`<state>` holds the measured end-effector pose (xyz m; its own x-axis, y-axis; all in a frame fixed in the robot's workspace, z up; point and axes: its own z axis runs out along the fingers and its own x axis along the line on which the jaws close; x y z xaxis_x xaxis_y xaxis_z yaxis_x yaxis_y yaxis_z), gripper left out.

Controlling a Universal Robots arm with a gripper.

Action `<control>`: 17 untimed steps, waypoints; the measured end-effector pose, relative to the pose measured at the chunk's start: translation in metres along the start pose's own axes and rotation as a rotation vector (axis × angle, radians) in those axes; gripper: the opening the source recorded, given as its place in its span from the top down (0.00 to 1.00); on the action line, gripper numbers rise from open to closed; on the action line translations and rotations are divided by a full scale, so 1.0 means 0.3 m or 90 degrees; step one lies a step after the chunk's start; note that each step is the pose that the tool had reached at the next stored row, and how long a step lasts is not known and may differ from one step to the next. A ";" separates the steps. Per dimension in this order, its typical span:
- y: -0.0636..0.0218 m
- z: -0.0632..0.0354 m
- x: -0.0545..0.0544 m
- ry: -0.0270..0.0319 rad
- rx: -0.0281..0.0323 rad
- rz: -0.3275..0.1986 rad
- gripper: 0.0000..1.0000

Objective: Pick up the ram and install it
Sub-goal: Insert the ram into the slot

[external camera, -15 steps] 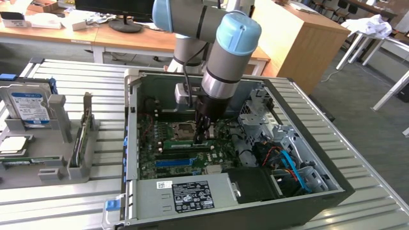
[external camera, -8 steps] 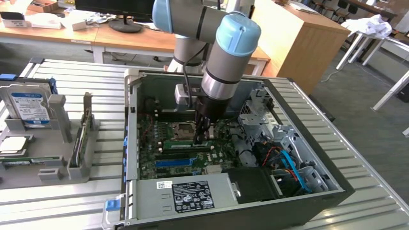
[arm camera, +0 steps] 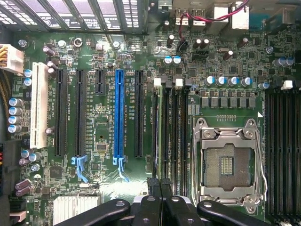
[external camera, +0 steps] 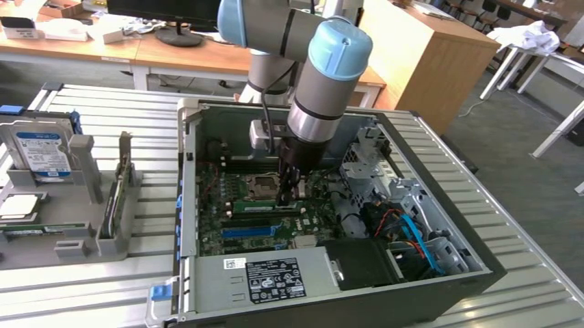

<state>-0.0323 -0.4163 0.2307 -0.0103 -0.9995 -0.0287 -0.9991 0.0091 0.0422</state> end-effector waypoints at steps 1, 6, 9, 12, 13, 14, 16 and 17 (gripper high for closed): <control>0.000 0.000 0.000 0.0000 0.0000 0.000 0.88; -0.001 0.000 0.000 0.0000 -0.0002 -0.001 0.88; -0.001 -0.003 0.000 -0.0002 -0.0004 -0.001 0.88; -0.001 -0.003 0.000 0.0000 -0.0005 -0.001 0.88; -0.001 -0.004 0.000 0.0000 -0.0005 -0.001 0.88; -0.001 -0.004 0.000 0.0000 -0.0005 -0.001 0.88; -0.001 -0.004 0.000 0.0000 -0.0005 -0.001 0.88; -0.001 -0.004 0.000 0.0000 -0.0005 -0.001 0.88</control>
<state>-0.0319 -0.4163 0.2319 -0.0089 -0.9995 -0.0288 -0.9990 0.0077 0.0429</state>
